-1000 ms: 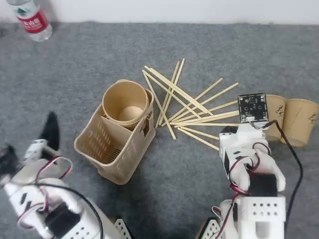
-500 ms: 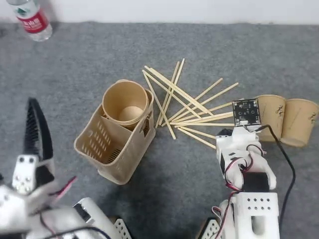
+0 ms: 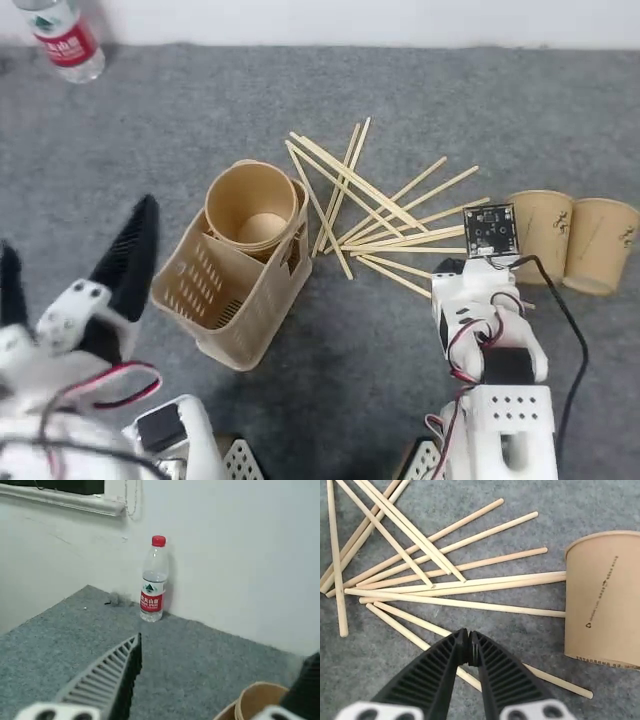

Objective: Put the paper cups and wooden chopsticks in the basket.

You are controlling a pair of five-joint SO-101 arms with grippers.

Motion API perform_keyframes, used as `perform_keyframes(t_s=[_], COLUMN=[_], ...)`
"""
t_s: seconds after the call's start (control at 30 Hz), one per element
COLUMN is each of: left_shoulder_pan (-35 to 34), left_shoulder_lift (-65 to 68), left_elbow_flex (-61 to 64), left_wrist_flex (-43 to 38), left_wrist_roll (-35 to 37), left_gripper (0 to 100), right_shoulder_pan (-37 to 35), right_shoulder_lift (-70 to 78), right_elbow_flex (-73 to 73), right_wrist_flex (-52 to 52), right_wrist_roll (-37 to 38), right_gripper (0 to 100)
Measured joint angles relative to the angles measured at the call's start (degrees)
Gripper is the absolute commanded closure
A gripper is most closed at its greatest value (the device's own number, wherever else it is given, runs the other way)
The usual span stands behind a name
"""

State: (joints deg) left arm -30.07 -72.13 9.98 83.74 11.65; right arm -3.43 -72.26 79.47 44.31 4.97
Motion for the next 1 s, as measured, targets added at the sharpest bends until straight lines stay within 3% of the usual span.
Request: perform_keyframes(t_s=[0.2, 0.33, 0.57, 0.73, 1.0], left_shoulder_pan=[2.11, 2.11, 0.70, 0.35, 3.60], left_shoulder_lift=[9.58, 16.18, 24.44, 29.45, 32.62], left_elbow_flex=[-7.56, -9.67, -9.58, -6.42, 0.70], left_wrist_flex=[8.18, 14.86, 15.65, 15.65, 15.65], left_wrist_roll=[-9.32, -19.25, -32.00, -37.19, -38.95], left_gripper=[56, 56, 56, 56, 56], right_shoulder_pan=[0.00, -0.18, -0.18, -0.18, -0.18], right_shoulder_lift=[0.00, 0.00, 0.00, 0.00, 0.00], right_elbow_flex=[0.00, 0.00, 0.00, 0.00, 0.00], right_wrist_flex=[0.00, 0.00, 0.00, 0.00, 0.00], right_wrist_roll=[0.00, 0.00, 0.00, 0.00, 0.00], right_gripper=[99.1, 99.1, 99.1, 99.1, 99.0])
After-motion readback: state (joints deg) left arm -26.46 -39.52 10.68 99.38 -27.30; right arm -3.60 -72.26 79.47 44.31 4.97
